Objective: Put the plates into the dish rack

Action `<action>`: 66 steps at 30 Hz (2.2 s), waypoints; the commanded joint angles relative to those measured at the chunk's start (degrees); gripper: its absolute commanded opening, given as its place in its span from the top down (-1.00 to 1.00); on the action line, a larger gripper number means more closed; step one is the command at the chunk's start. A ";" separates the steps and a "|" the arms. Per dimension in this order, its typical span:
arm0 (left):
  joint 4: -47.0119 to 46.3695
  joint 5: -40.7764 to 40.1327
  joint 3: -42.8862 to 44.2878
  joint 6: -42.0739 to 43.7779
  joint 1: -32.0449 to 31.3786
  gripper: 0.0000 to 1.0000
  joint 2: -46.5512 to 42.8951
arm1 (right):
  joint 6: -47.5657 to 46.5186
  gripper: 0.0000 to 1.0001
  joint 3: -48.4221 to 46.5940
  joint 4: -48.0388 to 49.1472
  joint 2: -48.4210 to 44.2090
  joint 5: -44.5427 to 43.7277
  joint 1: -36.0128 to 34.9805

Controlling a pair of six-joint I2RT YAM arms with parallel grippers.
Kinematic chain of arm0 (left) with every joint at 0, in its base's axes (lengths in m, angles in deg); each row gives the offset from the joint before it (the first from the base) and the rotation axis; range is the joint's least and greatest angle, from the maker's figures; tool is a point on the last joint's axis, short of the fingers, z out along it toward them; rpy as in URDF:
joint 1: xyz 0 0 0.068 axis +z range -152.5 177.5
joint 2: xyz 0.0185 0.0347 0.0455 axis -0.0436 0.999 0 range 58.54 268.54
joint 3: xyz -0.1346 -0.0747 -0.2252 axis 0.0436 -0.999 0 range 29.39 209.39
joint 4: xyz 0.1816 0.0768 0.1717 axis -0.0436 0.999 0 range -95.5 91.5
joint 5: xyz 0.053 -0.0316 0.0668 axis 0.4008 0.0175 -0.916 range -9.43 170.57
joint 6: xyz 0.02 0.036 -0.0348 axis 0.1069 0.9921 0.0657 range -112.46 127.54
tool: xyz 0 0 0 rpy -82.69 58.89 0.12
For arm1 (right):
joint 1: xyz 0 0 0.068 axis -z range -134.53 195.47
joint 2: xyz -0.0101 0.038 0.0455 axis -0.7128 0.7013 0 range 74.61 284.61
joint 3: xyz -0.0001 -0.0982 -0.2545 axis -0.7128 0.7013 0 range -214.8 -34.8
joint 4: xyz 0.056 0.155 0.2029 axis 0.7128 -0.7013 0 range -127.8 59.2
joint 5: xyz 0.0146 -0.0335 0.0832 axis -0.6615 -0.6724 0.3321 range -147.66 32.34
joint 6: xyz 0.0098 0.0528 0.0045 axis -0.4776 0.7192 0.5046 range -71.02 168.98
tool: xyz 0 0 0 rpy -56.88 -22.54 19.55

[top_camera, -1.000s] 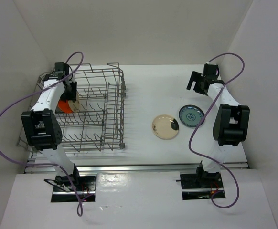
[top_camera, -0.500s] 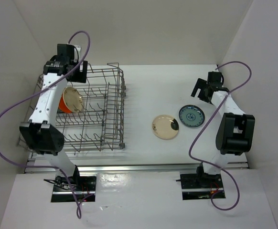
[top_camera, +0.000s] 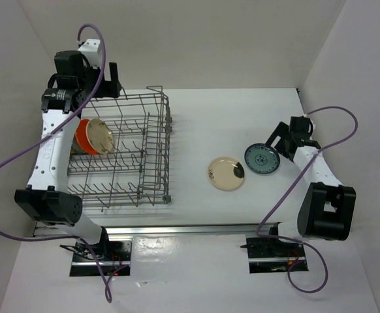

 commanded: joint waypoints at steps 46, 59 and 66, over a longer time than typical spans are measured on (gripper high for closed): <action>-19.17 35.36 -2.86 -5.69 -5.10 -0.99 -0.13 | 11.14 1.00 13.05 16.30 10.35 9.01 3.14; -39.62 51.81 -3.13 -26.25 -17.50 -0.78 12.43 | 4.03 1.00 -5.85 16.73 -1.87 21.04 2.62; -49.94 54.01 -3.75 -37.42 -20.40 -0.76 20.94 | 2.18 1.00 -10.86 19.10 -4.51 32.64 -1.07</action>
